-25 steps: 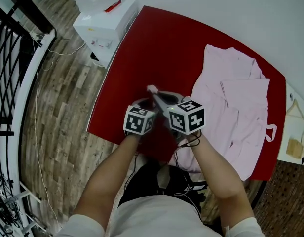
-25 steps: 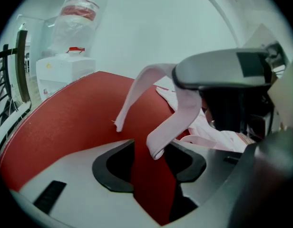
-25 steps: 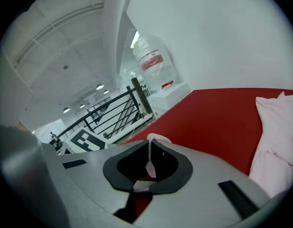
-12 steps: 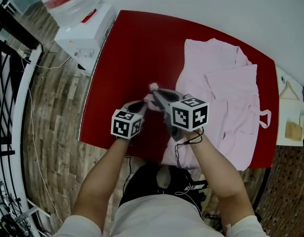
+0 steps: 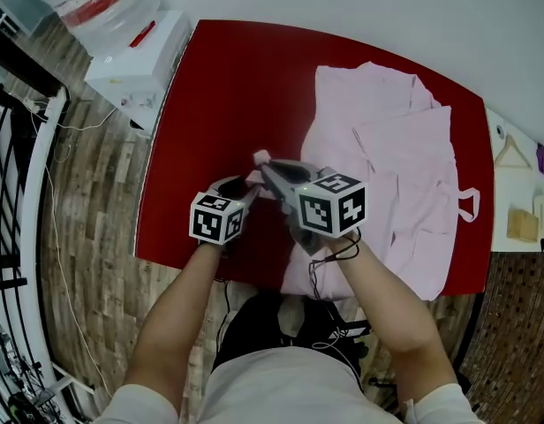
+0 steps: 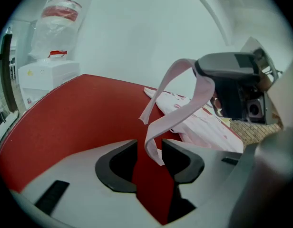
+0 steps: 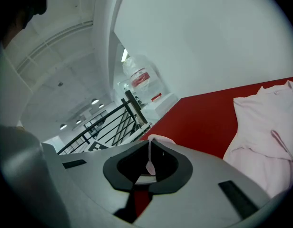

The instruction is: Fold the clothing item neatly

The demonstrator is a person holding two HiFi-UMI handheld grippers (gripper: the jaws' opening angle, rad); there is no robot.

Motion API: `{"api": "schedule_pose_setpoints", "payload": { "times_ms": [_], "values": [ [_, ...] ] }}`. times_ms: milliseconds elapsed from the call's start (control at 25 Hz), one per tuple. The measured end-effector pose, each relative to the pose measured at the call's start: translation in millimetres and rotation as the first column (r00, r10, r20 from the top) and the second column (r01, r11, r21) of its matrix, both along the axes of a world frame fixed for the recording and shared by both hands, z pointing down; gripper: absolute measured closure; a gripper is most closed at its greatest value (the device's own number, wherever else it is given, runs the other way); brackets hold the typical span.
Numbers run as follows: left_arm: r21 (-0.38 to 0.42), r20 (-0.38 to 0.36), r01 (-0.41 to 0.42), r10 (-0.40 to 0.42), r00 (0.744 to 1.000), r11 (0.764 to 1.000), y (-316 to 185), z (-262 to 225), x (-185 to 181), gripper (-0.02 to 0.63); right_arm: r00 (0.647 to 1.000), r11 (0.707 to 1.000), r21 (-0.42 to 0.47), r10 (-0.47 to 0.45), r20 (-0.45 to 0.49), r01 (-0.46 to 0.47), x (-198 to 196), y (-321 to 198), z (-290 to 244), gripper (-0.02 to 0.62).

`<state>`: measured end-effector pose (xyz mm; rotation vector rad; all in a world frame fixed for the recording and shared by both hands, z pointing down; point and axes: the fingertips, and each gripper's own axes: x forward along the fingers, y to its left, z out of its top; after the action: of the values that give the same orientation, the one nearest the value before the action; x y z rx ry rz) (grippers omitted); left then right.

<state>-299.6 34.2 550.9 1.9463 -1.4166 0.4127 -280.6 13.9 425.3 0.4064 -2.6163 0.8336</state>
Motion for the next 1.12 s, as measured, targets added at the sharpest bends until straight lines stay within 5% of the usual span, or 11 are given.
{"api": "schedule_pose_setpoints", "payload": {
  "times_ms": [80, 160, 480, 800, 1120],
  "values": [
    [0.002, -0.016, -0.004, 0.004, 1.000, 1.000, -1, -2, 3, 0.475, 1.000, 1.000, 0.002, -0.007, 0.009, 0.007, 3, 3, -5, 0.568],
    [0.003, -0.023, -0.008, 0.008, 1.000, 1.000, -1, -4, 6, 0.582, 1.000, 1.000, 0.010, -0.009, 0.013, 0.009, 10, 3, -10, 0.568],
    [0.105, 0.046, -0.070, 0.065, 0.997, 0.992, -9, -46, 31, 0.591, 0.999, 0.999, 0.047, 0.017, -0.041, -0.015, 64, -4, -3, 0.568],
    [0.230, 0.078, -0.174, 0.160, 0.984, 0.957, -32, -105, 94, 0.591, 0.996, 0.995, 0.066, 0.076, -0.054, -0.072, 128, -19, -9, 0.568],
    [0.231, 0.122, -0.308, 0.287, 0.950, 0.923, -46, -117, 177, 0.591, 0.988, 0.989, 0.077, 0.133, -0.079, -0.127, 199, -38, -5, 0.568]
  ]
}}
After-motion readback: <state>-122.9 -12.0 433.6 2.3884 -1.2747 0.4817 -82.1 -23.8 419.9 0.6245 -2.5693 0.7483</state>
